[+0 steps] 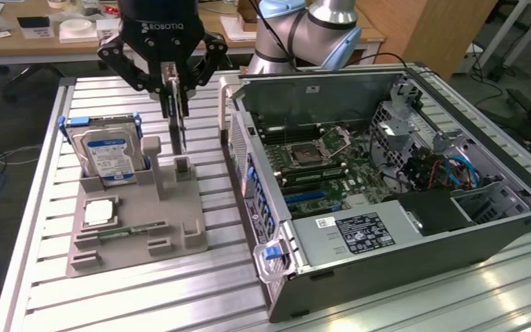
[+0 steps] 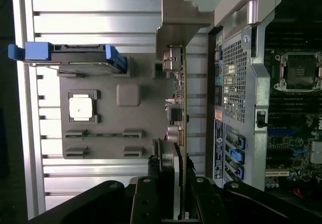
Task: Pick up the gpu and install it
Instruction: 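Pick up the gpu and move the gpu toward the slot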
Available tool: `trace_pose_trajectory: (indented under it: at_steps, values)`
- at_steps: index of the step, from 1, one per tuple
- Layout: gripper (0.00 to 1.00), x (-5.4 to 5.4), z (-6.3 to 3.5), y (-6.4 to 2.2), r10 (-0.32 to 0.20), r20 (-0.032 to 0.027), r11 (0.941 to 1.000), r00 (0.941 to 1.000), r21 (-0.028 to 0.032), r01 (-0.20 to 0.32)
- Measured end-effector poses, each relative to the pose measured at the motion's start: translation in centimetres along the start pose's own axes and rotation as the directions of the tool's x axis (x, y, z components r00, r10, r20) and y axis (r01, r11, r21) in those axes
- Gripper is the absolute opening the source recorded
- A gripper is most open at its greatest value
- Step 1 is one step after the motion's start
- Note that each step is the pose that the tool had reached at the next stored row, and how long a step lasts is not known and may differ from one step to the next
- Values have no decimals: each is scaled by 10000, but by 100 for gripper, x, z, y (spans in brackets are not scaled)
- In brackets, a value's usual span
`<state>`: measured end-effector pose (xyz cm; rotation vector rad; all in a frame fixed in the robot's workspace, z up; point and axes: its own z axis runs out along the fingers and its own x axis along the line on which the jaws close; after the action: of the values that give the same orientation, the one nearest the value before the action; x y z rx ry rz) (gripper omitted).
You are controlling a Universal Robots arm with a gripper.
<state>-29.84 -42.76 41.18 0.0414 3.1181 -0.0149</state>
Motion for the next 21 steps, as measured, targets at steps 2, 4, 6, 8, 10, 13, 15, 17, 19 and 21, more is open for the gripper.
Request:
trace_pose_trajectory:
  at_steps: [2, 4, 6, 8, 10, 13, 15, 17, 19, 21]
  values:
    - [28, -2, 0, 0, 1, -1, 10000, 10000, 1, -1]
    - [28, -14, -1, 1, 1, -2, 10000, 10000, 2, -1]
    - [28, -33, 1, 1, 0, 0, 10000, 10000, 0, 0]
    - [28, -55, 1, 1, 0, 0, 10000, 10000, 1, 0]
    - [28, -75, 1, 2, -1, -1, 10000, 10000, 1, 1]
    - [28, -115, 2, 3, 1, 0, 10000, 10000, 0, -1]
    - [28, -143, 3, 4, 0, 0, 10000, 10000, 0, 0]
    - [28, -173, 4, 5, 0, 0, 10000, 10000, 0, 0]
    - [28, -204, 5, 6, 0, 0, 10000, 10000, 0, 0]
    - [28, -233, 5, 6, 0, 0, 10000, 10000, 0, 0]
